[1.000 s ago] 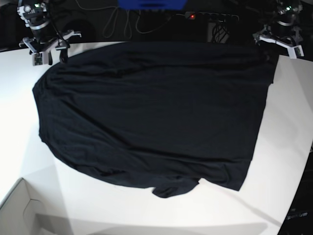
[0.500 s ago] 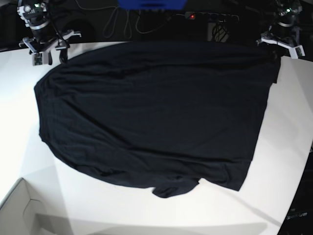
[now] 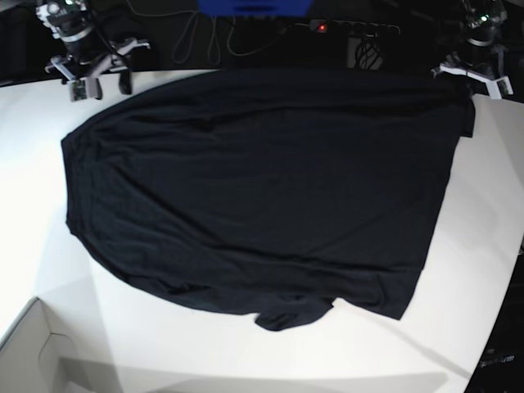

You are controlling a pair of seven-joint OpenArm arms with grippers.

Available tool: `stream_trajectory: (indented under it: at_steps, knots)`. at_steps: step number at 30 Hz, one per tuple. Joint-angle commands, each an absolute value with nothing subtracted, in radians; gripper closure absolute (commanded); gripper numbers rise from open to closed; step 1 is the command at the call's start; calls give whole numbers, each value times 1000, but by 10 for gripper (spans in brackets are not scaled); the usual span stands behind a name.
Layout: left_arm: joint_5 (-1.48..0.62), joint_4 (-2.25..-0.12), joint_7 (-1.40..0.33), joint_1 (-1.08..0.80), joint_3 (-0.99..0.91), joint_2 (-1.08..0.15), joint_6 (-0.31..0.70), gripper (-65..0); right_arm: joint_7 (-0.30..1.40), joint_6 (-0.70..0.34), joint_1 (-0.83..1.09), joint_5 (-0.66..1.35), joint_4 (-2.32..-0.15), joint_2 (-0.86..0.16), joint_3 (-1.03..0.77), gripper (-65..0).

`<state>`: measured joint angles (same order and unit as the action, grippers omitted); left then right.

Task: Layout the t-shirt on the table in an organized manner, then fold the t-shirt properly
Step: 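Release the shirt and raise both grippers away, then pinch the shirt edge with both grippers at its two corners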

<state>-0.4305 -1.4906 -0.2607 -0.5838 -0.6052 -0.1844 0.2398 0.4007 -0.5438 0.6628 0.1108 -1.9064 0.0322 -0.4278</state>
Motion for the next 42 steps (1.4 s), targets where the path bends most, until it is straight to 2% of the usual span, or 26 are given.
stream_trajectory:
  at_steps: [1, 4, 11, 19, 21, 23, 28, 36, 42]
  knots:
    - [-437, -1501, -266, -585, -604, -189, 255, 0, 384, -547, 665, 120, -1920, 41, -435, -375]
    - [-437, -1501, -266, -585, -604, -188, 255, 0, 384, -547, 647, 120, -1919, 56, -433, -401]
    - [-441, -1503, -266, -585, -604, -188, 255, 0, 387, -547, 565, 119, -1813, 67, -441, -400]
    - [-441, -1503, -266, -591, -604, -188, 255, 0, 386, -545, 562, 119, -1764, 64, -441, -391]
    - [-441, -1503, -266, -591, -604, -186, 255, 0, 386, -545, 562, 119, -1764, 62, -441, -354]
    - [-441, -1506, -266, -593, -604, -186, 255, 0, 386, -545, 562, 119, -1764, 56, -441, -279]
    - [-441, -1570, -266, -616, -604, -186, 255, 0, 386, -545, 562, 119, -1765, 48, -446, 0]
    - [-441, -1702, -268, -671, -604, -157, 255, 0, 380, -550, 562, 125, -1793, 51, -542, 0]
    - [-440, -1713, -268, -673, -604, -140, 255, 0, 387, -552, 572, 124, -1868, 70, -552, 0]
